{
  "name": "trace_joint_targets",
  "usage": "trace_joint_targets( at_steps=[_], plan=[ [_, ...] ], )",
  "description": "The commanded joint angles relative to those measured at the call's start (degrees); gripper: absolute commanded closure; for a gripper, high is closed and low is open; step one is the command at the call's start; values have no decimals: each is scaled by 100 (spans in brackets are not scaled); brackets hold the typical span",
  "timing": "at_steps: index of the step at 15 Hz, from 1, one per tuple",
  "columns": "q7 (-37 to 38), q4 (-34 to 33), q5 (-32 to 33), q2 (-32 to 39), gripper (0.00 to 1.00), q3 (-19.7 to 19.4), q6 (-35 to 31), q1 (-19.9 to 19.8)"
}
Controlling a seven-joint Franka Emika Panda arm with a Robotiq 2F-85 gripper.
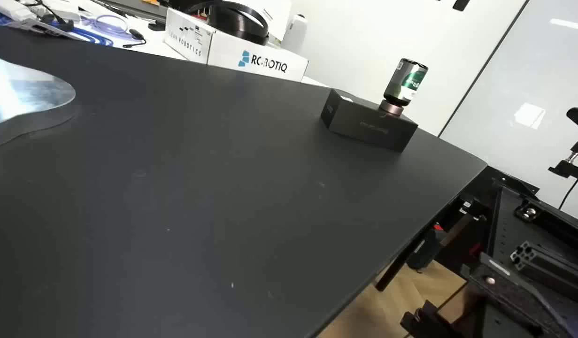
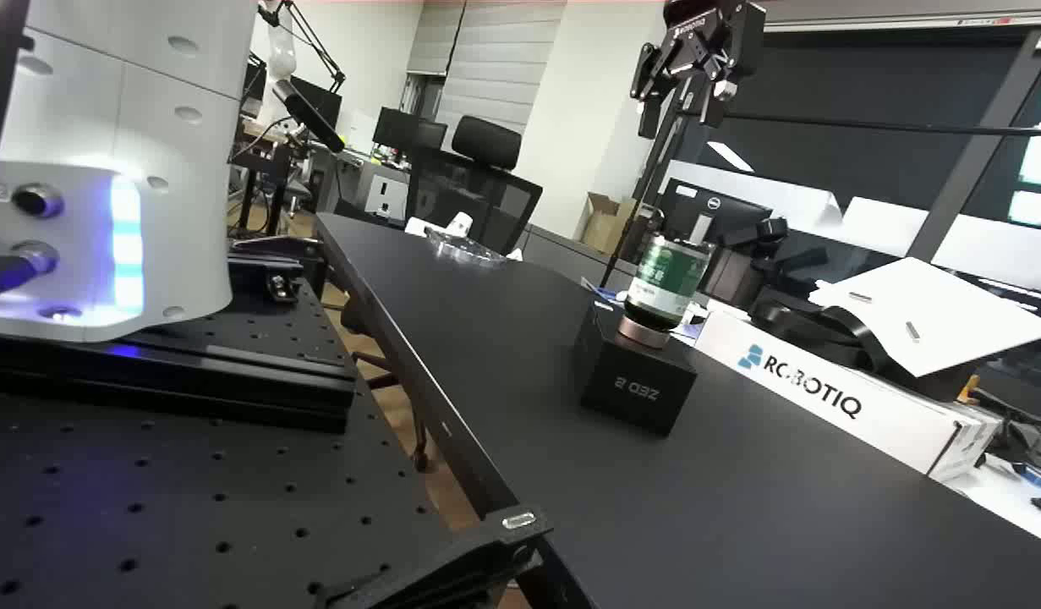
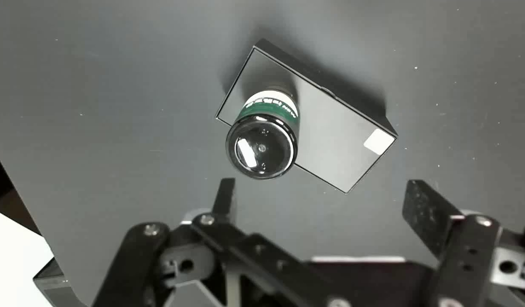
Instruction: Take the bottle on the box and put it on the table
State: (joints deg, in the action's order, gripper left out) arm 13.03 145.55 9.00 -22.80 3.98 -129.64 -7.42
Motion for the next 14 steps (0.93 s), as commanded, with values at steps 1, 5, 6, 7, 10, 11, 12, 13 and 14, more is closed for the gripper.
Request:
trace_joint_targets(
  at_steps=[1,5,6,7,10,11,12,13,14],
  plan=[
    [24,-10,35,2,0,-76,19,78],
    [24,-10,35,2,0,-76,19,78],
    [24,-10,35,2,0,-76,19,78],
    [24,-10,35,2,0,-76,19,78],
    [33,1,-60,53,0,-118,-147,94],
    [60,-22,-108,96,0,-133,-148,97],
    [35,-42,-212,176,0,-184,-221,115],
    [55,-67,-279,252,0,-210,-251,106],
    [94,-79,-334,329,0,-236,-292,88]
  ],
)
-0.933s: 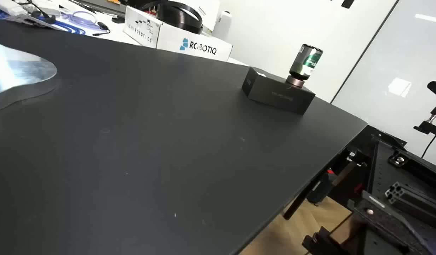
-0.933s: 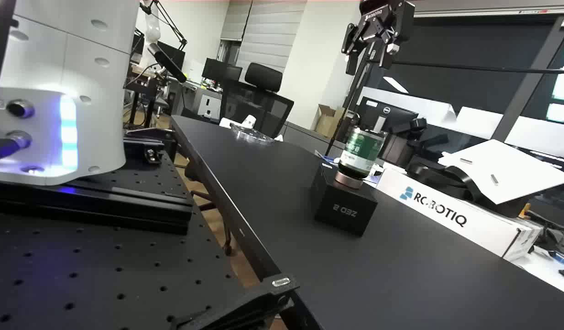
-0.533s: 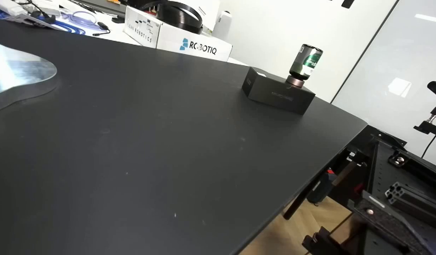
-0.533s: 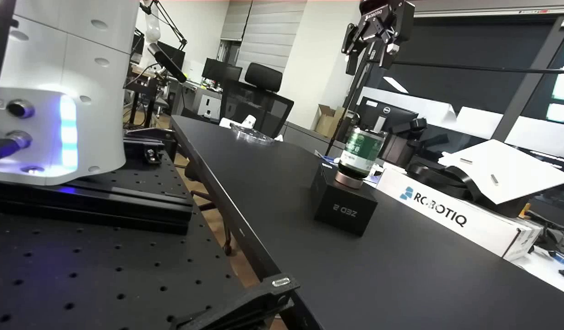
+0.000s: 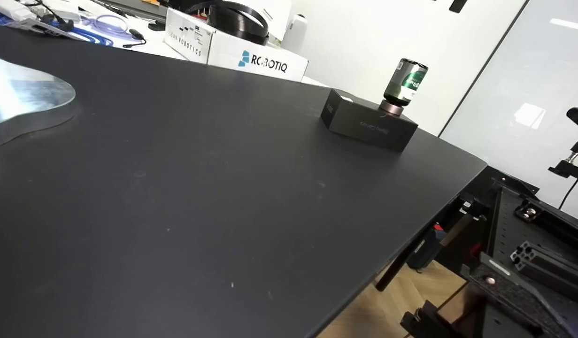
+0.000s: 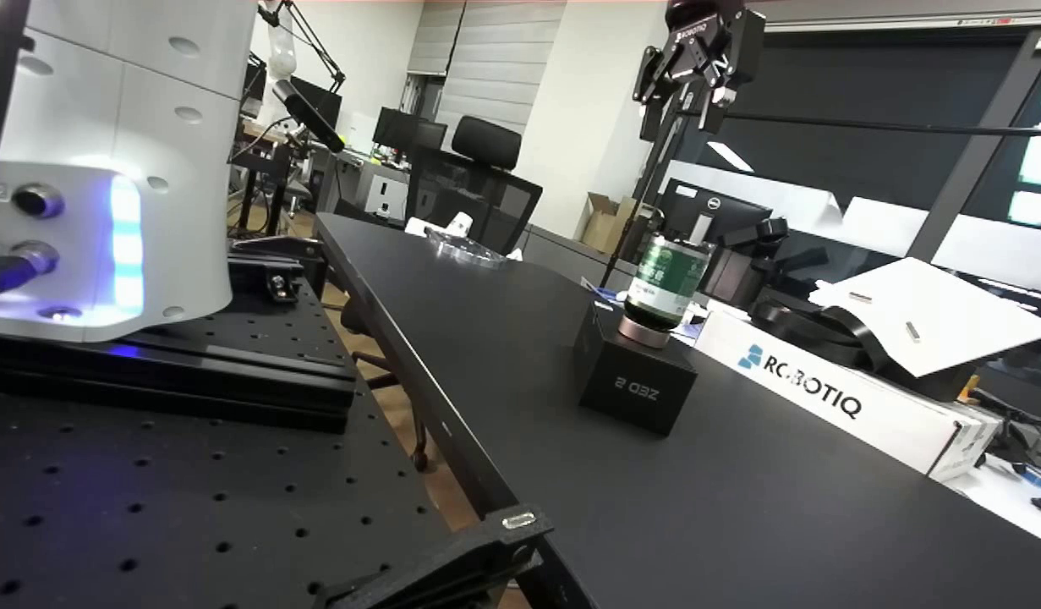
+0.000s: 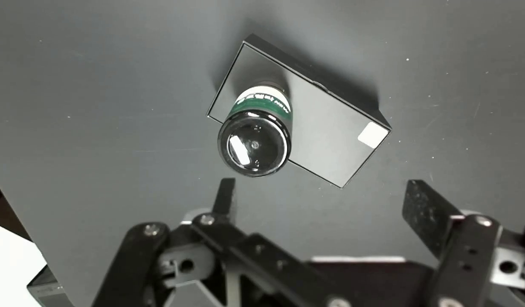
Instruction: Take the bottle on the box and put it on the table
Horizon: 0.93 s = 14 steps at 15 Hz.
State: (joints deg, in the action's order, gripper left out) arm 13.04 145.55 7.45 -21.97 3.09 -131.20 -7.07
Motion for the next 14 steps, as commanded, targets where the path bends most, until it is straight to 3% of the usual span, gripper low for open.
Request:
trace_joint_targets(
  at_steps=[1,14],
  plan=[
    [205,-92,-226,331,0,-161,-178,15],
    [880,-275,-238,1316,0,-483,-397,-186]
  ],
)
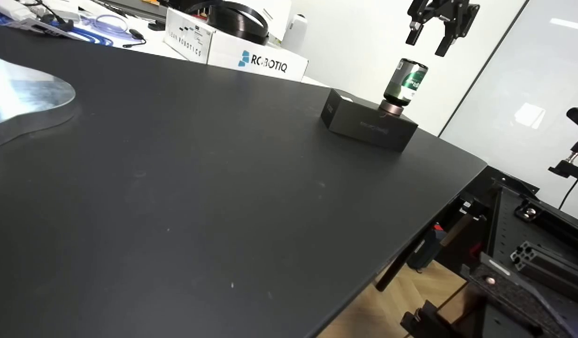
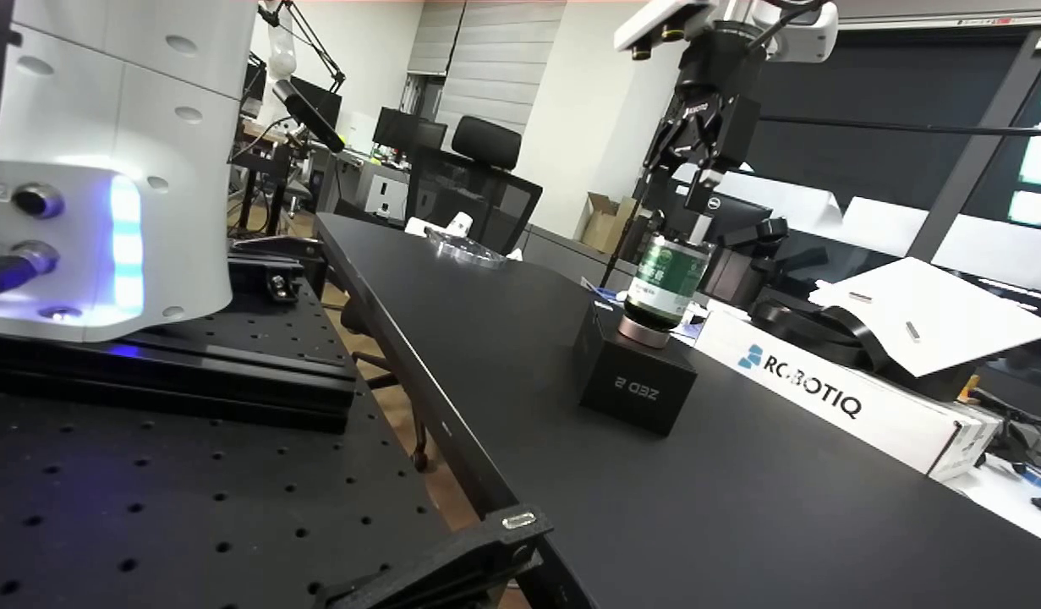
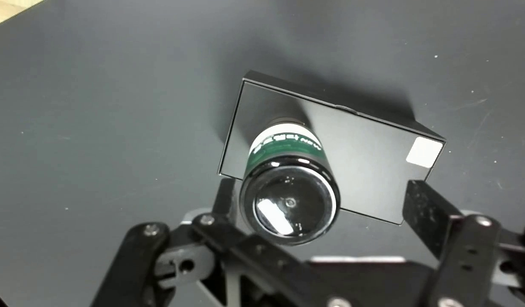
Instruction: Take the bottle on the box and put it on the table
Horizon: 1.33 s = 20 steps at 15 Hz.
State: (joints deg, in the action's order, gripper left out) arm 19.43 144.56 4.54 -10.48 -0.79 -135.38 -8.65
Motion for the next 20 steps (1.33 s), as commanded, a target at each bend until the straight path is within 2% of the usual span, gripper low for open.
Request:
trace_joint_targets(
  at_steps=[1,9,20],
  plan=[
    [247,-192,53,200,0,-126,29,-38],
    [260,-195,-99,469,0,-328,-341,-38],
    [295,-140,-103,823,0,-380,-568,16]
  ],
)
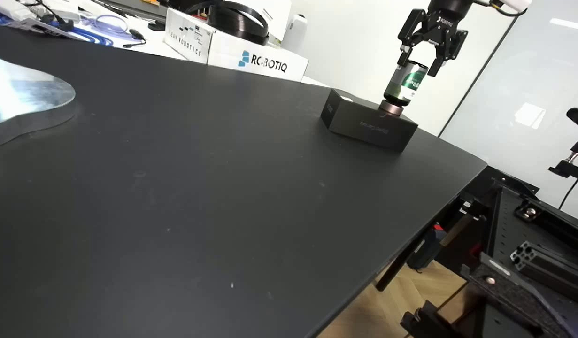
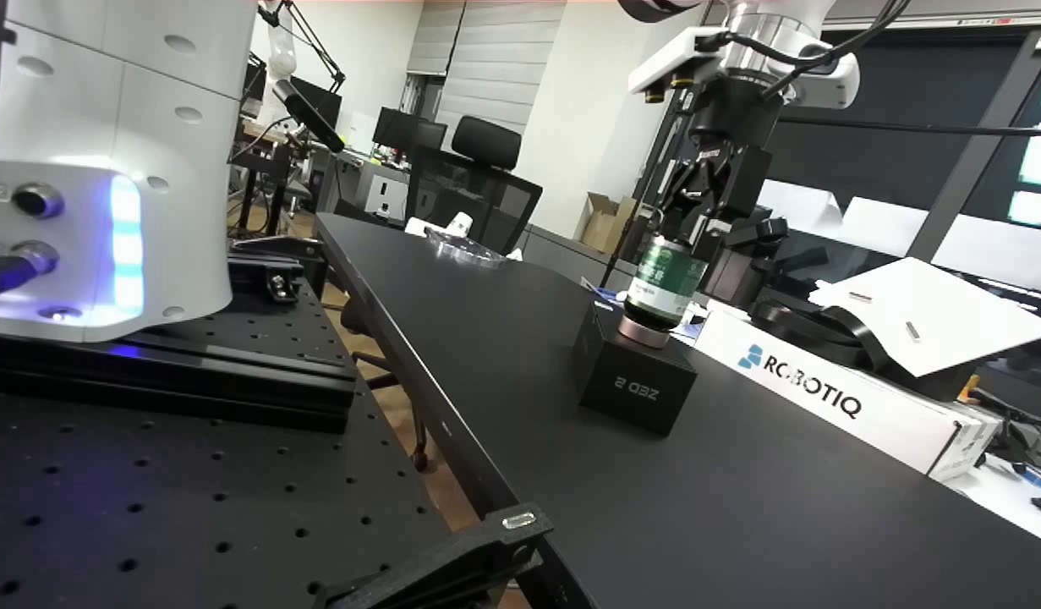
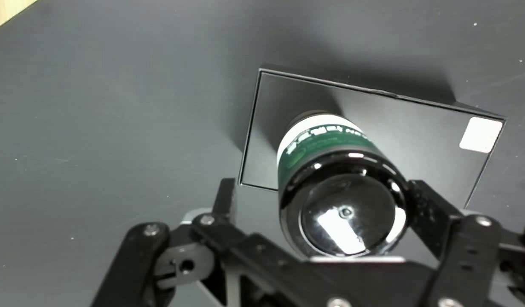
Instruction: Take the bottle on the box and put it on the table
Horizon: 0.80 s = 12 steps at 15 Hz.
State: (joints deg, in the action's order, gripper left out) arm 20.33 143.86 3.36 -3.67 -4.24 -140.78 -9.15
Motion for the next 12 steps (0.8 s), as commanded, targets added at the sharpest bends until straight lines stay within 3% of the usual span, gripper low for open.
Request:
trace_joint_targets(
  at_steps=[1,6,7,8,12],
  plan=[
    [211,-69,20,172,0,-35,-33,78],
    [196,-54,53,272,0,-35,-68,147],
    [191,-40,57,269,25,-37,-113,157],
    [191,-33,52,258,25,-40,-137,165],
    [122,-27,10,122,55,-43,-209,186]
  ],
)
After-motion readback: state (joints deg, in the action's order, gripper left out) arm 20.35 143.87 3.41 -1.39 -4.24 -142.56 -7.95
